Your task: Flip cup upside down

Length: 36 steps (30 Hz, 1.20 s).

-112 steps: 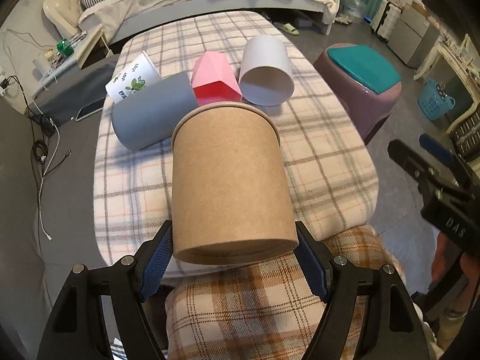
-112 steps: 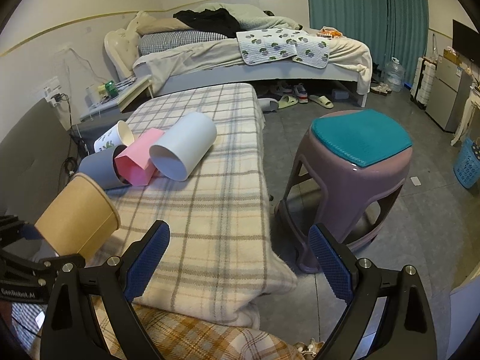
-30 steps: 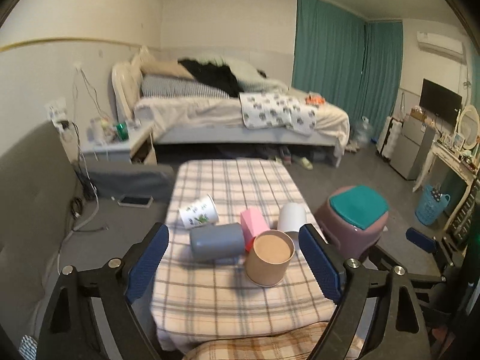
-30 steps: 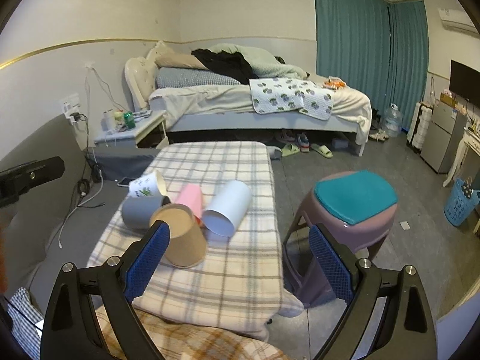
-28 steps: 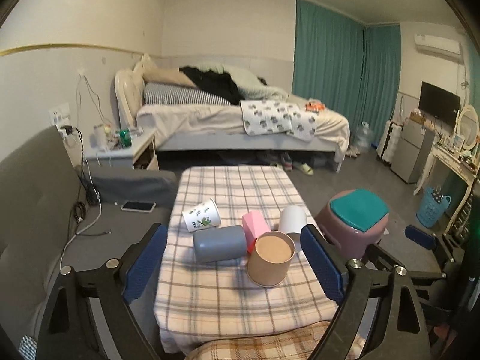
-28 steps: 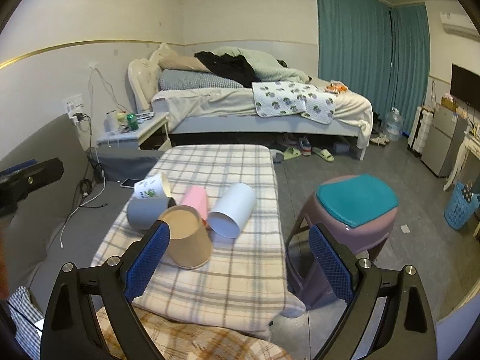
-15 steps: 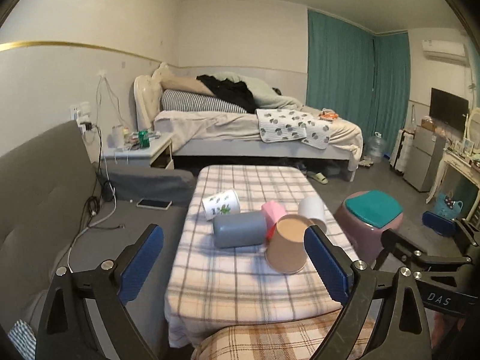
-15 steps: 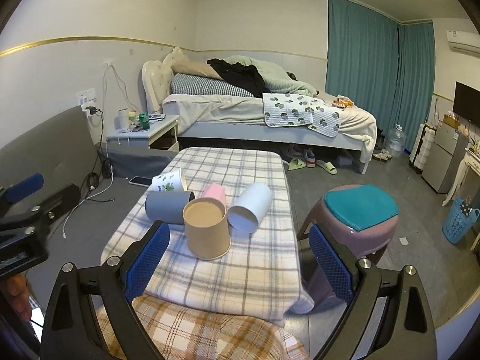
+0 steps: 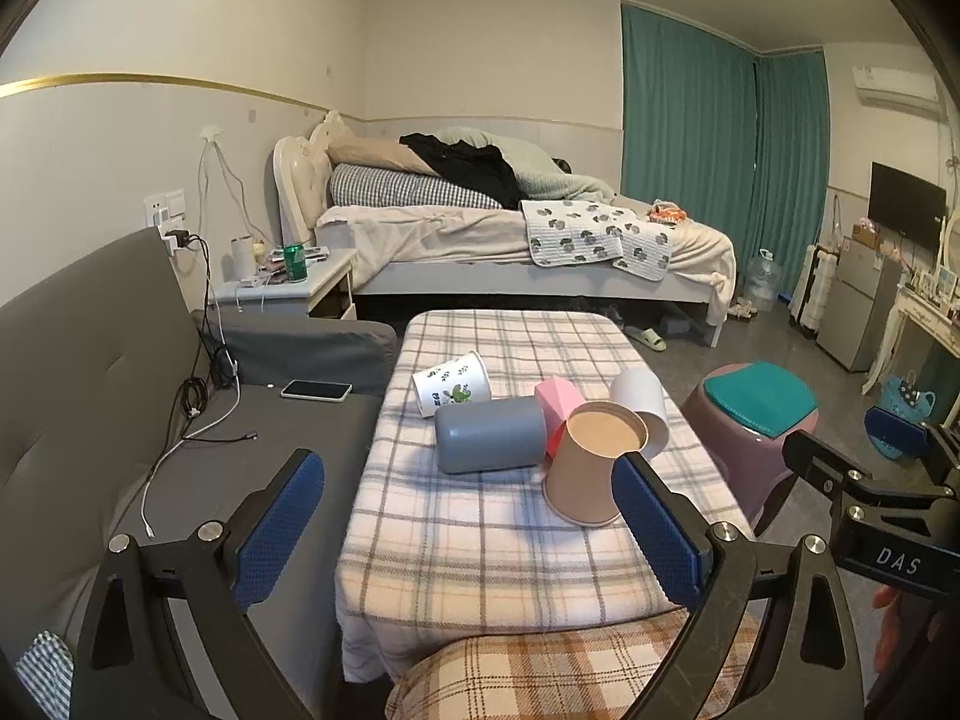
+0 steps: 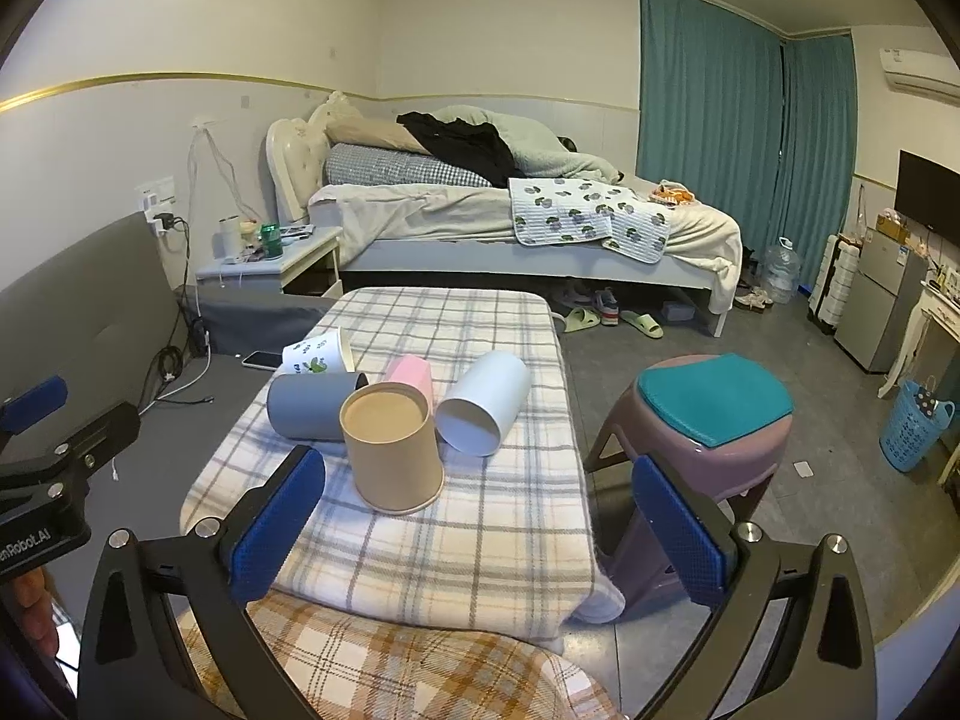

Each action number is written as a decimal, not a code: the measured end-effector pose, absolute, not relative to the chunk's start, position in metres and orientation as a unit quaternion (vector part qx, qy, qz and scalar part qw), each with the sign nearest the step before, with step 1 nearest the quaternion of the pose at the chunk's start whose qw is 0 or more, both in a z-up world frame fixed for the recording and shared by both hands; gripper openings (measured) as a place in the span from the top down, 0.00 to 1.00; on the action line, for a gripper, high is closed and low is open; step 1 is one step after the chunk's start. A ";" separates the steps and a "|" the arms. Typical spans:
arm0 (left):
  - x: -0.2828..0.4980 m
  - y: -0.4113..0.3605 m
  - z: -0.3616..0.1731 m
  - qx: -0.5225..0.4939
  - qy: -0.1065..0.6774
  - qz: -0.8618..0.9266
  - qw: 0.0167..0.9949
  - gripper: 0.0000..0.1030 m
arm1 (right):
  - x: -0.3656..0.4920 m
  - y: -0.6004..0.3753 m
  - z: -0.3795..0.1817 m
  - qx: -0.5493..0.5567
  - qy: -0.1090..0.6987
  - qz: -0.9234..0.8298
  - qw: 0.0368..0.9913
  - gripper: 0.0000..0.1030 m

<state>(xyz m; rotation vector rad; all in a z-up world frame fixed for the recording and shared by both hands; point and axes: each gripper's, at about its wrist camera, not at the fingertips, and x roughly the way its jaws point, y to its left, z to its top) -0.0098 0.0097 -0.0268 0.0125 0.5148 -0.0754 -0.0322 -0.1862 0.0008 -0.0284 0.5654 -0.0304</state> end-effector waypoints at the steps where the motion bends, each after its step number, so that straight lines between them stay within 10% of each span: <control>1: -0.010 0.009 -0.027 0.007 0.256 -0.037 0.966 0.03 | -0.032 -0.187 0.001 -0.012 0.279 -0.016 0.960 0.00; 36: -0.008 0.006 -0.040 0.002 0.275 -0.036 0.961 0.02 | -0.033 -0.181 -0.007 -0.014 0.291 -0.016 0.957 0.00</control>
